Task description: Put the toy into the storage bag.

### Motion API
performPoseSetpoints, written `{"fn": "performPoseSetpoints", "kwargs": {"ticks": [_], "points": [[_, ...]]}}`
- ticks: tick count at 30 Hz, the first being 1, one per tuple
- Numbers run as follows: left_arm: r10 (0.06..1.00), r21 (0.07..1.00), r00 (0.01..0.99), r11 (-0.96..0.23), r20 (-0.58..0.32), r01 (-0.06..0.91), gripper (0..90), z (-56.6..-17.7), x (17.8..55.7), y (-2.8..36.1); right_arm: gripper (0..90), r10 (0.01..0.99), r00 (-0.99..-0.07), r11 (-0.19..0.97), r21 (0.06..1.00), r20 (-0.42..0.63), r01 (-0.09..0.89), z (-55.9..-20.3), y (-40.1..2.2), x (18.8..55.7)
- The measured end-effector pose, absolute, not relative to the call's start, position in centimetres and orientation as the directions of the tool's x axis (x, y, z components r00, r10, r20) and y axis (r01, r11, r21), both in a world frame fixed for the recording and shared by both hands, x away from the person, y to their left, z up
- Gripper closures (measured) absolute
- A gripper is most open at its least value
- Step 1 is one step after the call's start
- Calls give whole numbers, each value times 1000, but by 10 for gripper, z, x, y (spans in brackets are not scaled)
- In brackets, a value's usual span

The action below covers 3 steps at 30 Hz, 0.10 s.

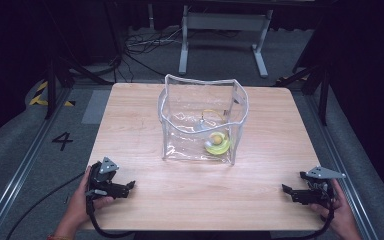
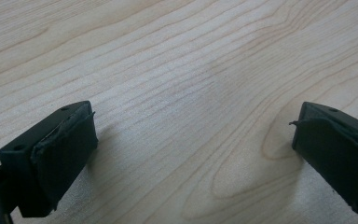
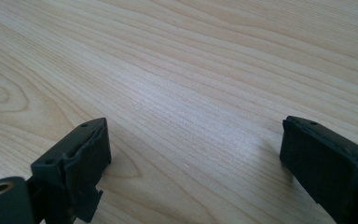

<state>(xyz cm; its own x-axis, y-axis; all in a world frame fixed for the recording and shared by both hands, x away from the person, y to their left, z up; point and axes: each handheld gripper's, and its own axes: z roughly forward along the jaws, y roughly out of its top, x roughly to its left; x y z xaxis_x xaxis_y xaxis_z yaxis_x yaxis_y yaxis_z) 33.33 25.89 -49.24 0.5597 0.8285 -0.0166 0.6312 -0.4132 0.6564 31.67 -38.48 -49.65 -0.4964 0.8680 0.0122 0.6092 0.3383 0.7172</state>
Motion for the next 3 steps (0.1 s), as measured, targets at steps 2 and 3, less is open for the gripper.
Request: {"fn": "performPoseSetpoints", "kwargs": {"ticks": [2,3], "points": [[830,655,557,-411,-19,635,1,-492,333,259,86,868,-496,338,717,13,610,-496,-385,317],[832,654,554,-408,-21,637,1,-492,333,259,86,868,-496,338,717,13,610,-496,-385,317]]}}
